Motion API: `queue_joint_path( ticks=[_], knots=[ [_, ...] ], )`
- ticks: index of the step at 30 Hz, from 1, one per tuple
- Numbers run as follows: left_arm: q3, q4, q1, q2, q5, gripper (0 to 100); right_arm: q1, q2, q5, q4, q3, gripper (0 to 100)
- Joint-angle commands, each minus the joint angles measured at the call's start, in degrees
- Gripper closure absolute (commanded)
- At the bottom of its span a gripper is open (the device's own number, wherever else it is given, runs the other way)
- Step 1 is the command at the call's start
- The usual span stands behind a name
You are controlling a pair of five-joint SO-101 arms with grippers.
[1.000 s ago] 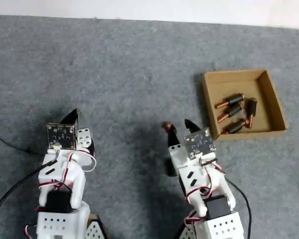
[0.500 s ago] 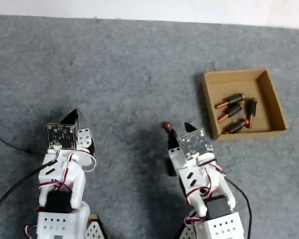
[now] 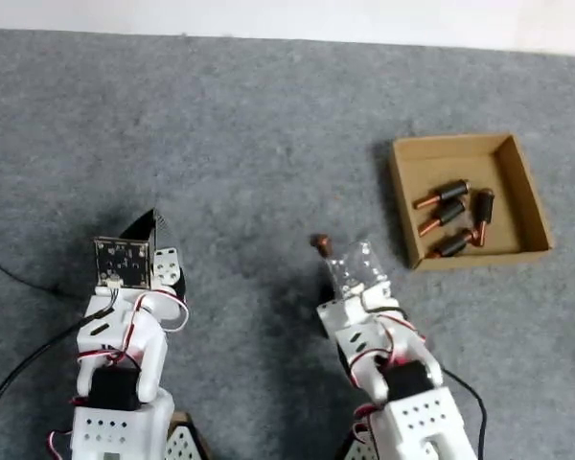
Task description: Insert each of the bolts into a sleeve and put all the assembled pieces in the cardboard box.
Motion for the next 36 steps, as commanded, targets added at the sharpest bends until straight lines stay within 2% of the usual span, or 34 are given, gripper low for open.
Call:
queue_joint_path(
  ticks=[1, 4, 8, 20, 36],
  knots=[
    [1.2, -1.4, 1.0, -0.8, 0.4, 99, -1.1, 9.7, -0.4, -0.7, -5.3, 87.9],
    [1.2, -1.4, 0.9, -0.8, 0.4, 99, -1.3, 13.7, -0.5, 4.4, -9.7, 87.9],
    [1.2, -1.4, 1.1, -0.8, 0.4, 99, -1.3, 15.9, -4.5, 10.3, -13.8, 87.9],
    [1.2, -1.5, 1.3, -0.8, 0.4, 99, -8.3, 21.2, -4.7, 13.2, -15.1, 87.9],
    [1.1, -1.5, 1.3, -0.8, 0.4, 99, -8.1, 24.5, -4.6, 13.0, -15.2, 89.2]
  ],
)
